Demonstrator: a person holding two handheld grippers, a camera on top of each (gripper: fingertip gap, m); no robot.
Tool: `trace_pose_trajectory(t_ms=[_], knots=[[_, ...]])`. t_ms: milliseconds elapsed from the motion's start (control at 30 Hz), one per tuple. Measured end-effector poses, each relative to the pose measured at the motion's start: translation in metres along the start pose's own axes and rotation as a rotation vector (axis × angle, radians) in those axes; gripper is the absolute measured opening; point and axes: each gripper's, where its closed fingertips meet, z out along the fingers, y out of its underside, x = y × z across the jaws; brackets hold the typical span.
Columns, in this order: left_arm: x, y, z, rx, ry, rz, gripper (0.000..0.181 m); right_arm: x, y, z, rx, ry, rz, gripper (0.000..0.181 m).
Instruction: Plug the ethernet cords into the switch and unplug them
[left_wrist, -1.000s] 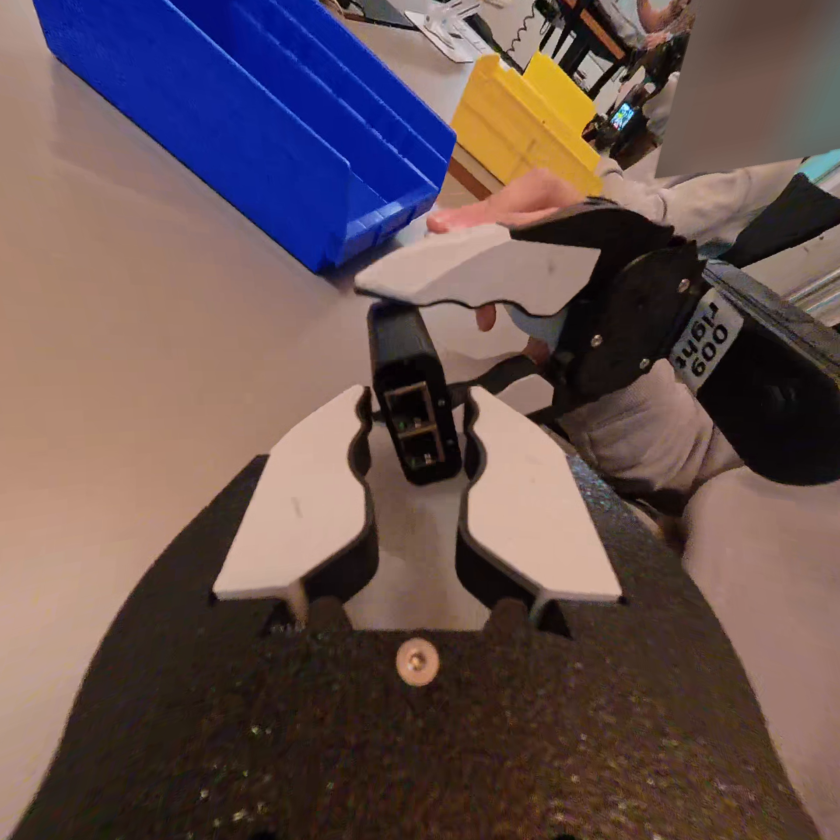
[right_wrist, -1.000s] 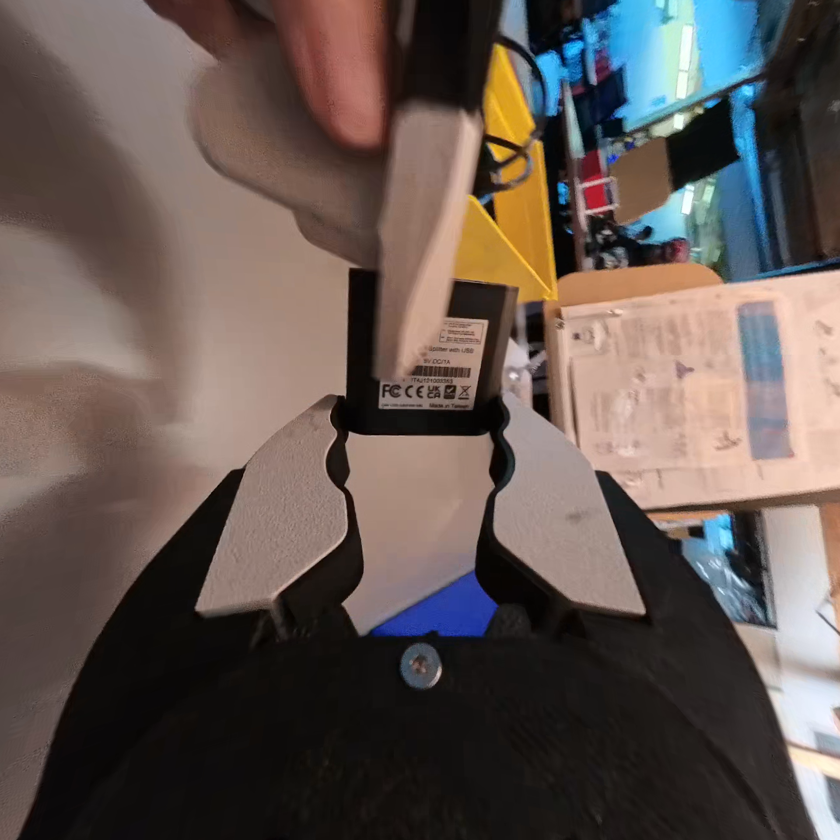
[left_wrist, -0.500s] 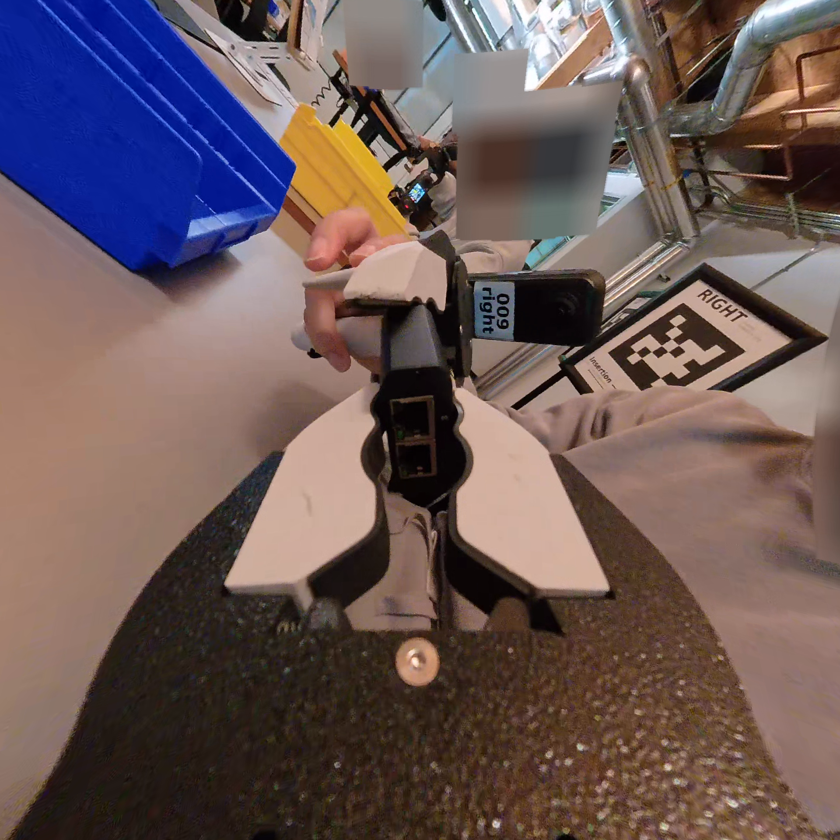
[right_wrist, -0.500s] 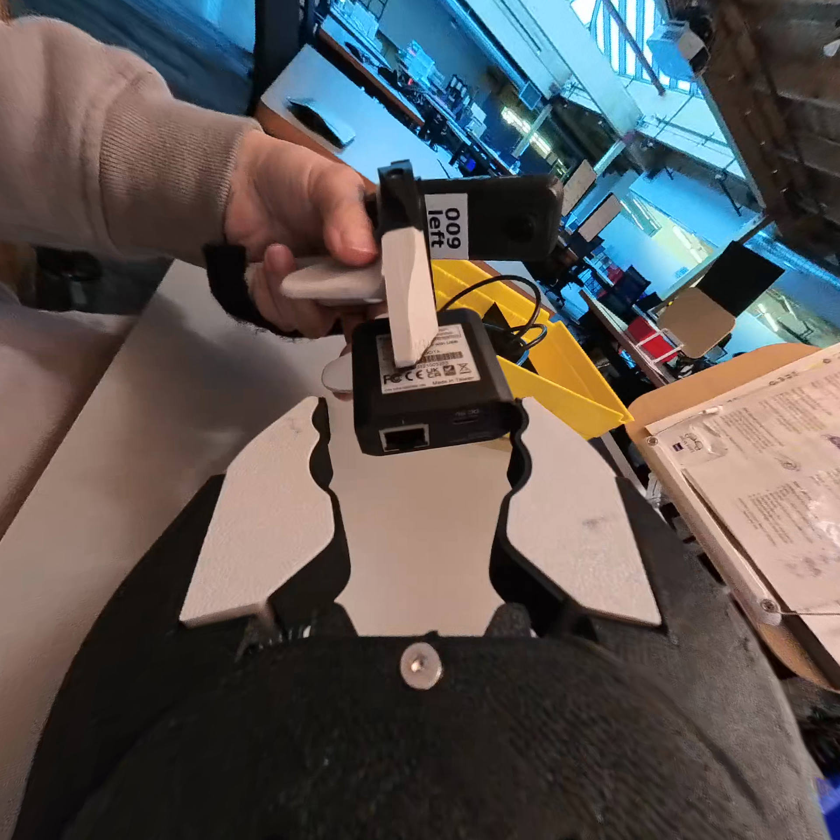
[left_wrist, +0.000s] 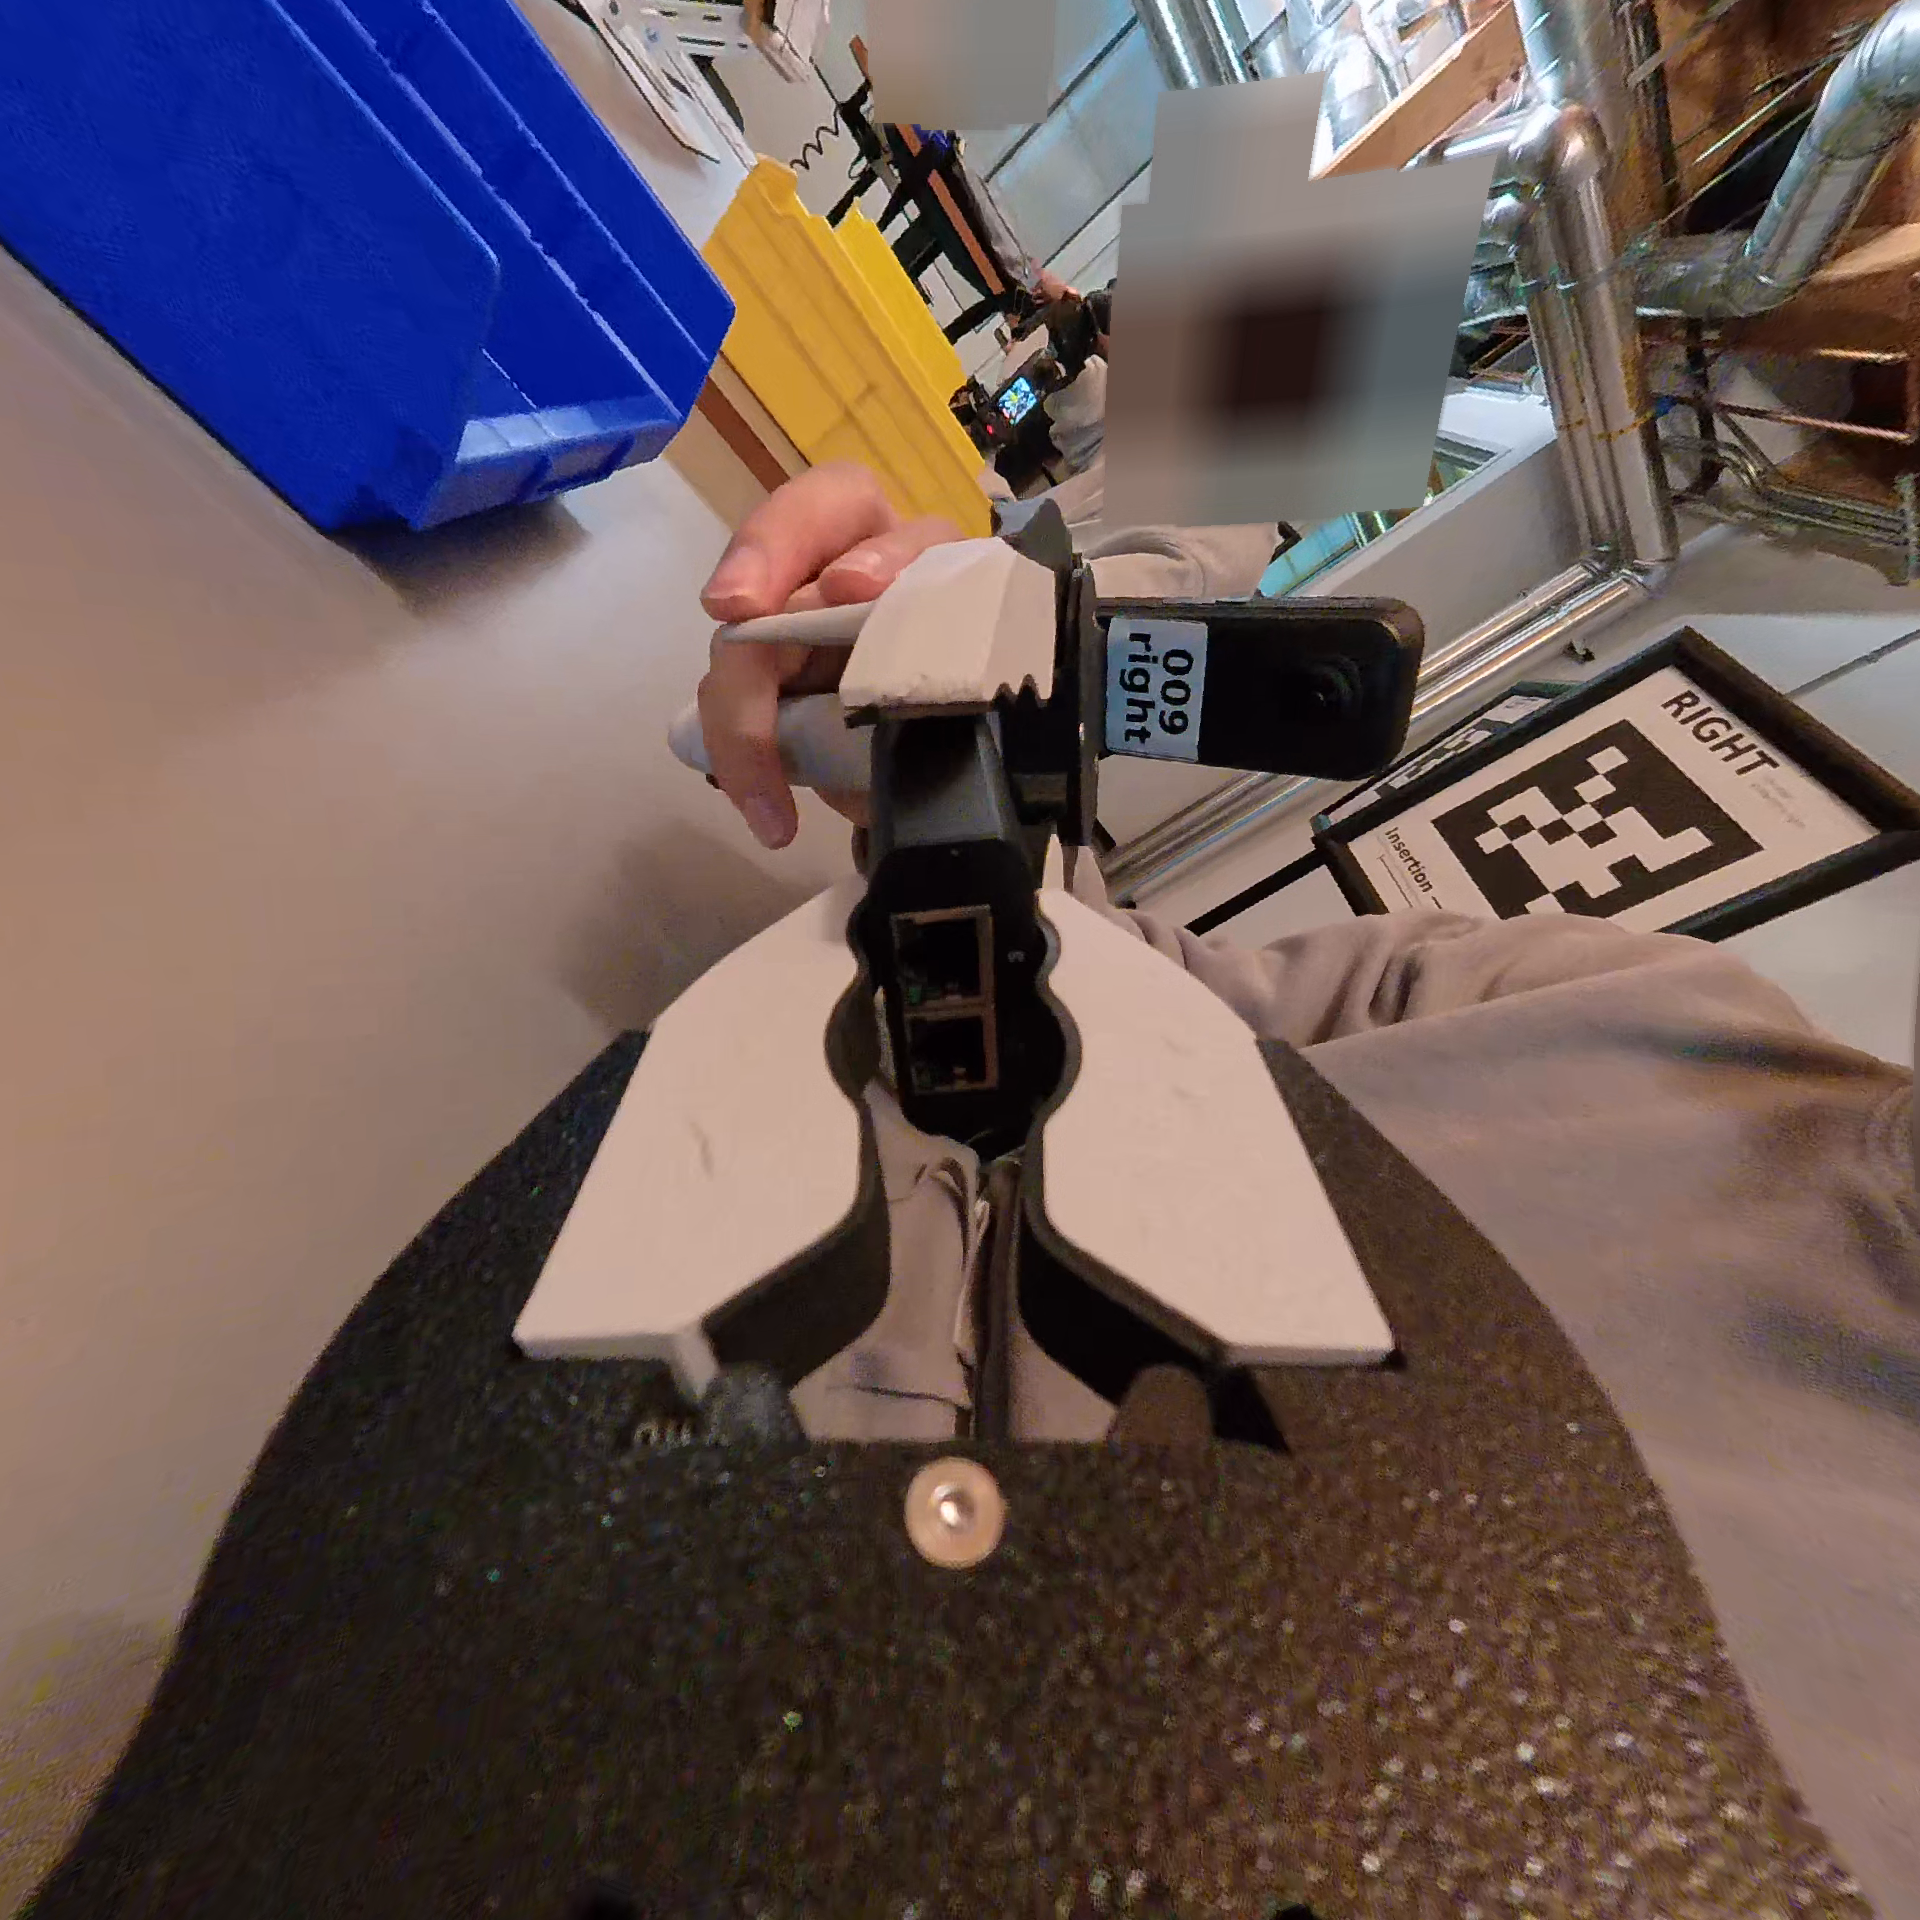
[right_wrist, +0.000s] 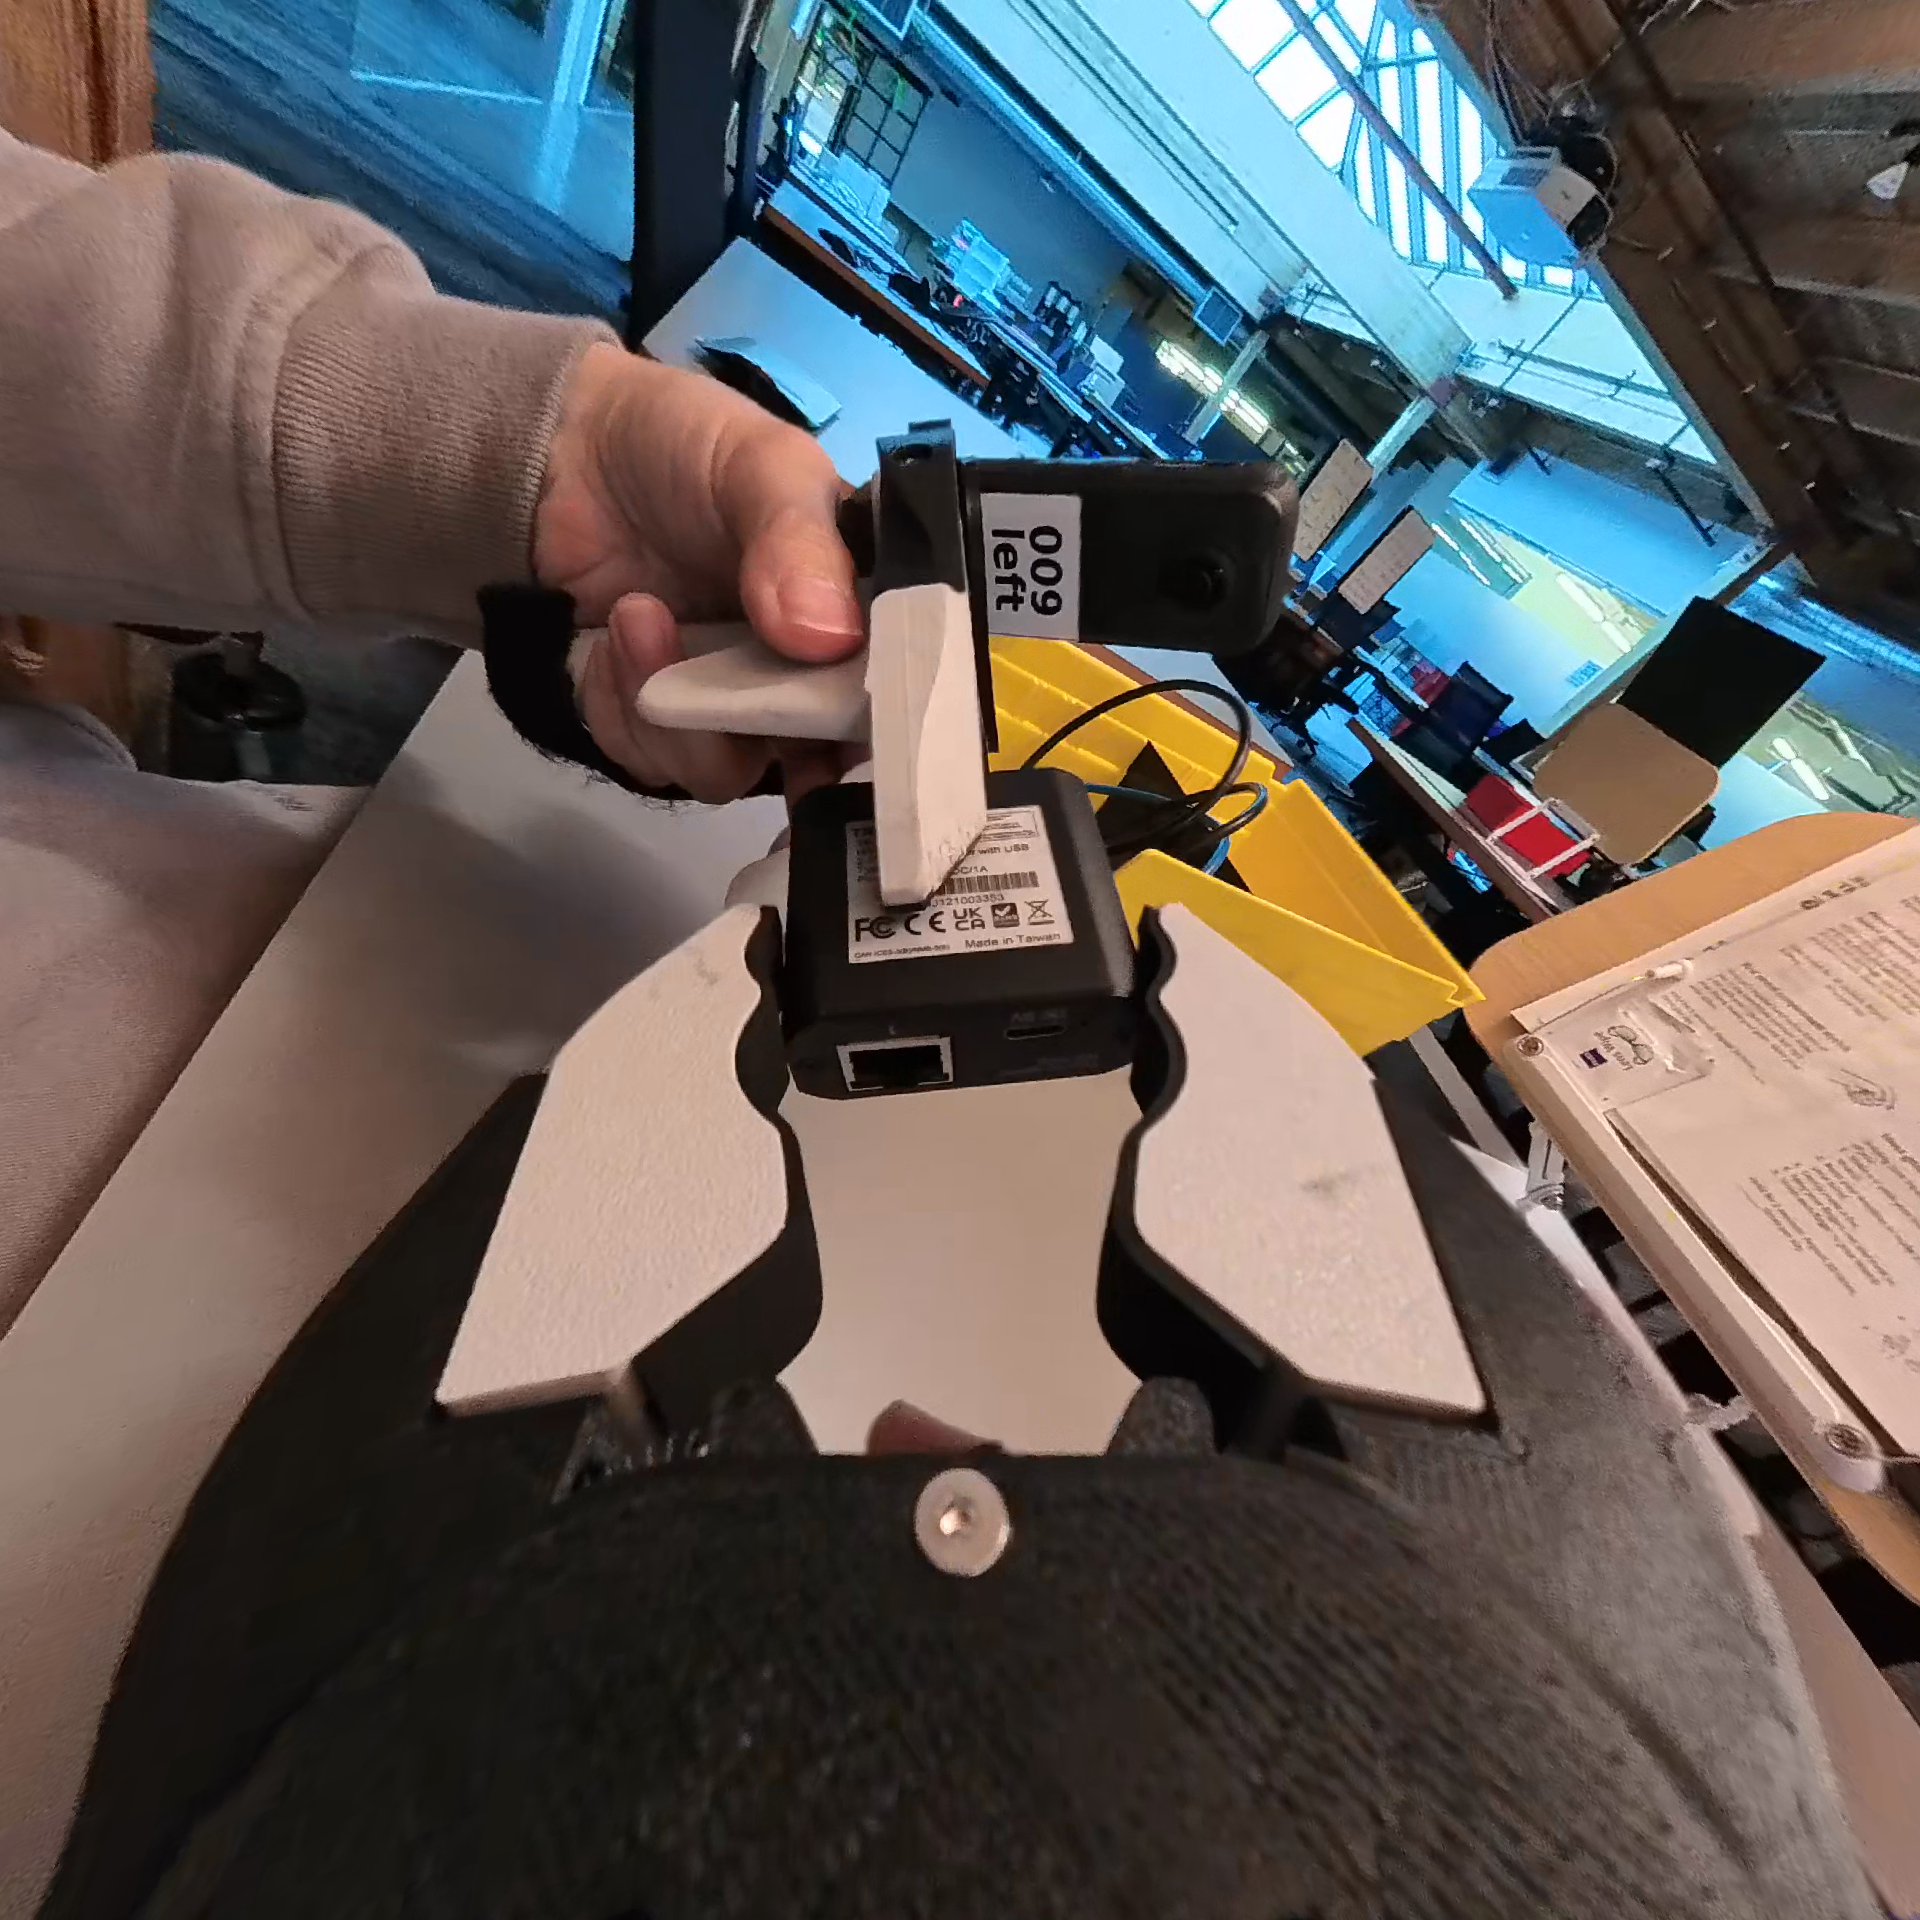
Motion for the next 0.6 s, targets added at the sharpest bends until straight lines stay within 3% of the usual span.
trace_pose_trajectory(t_ms=[33,233,367,600], knots=[[-0.001,0.0,0.0,0.0,-0.003,-0.003,0.023,0.0,0.001,0.0,-0.004,0.005,-0.007,0.065],[0.001,-0.001,0.0,0.001,-0.011,-0.007,0.023,0.001,-0.001,0.0,0.014,0.017,-0.007,0.065],[-0.004,-0.007,-0.003,0.037,-0.047,0.01,0.027,0.004,0.004,0.004,-0.018,0.026,0.094,0.065],[-0.02,-0.01,-0.014,0.023,-0.237,0.108,0.034,0.012,0.016,0.007,-0.023,0.05,0.233,0.065]])
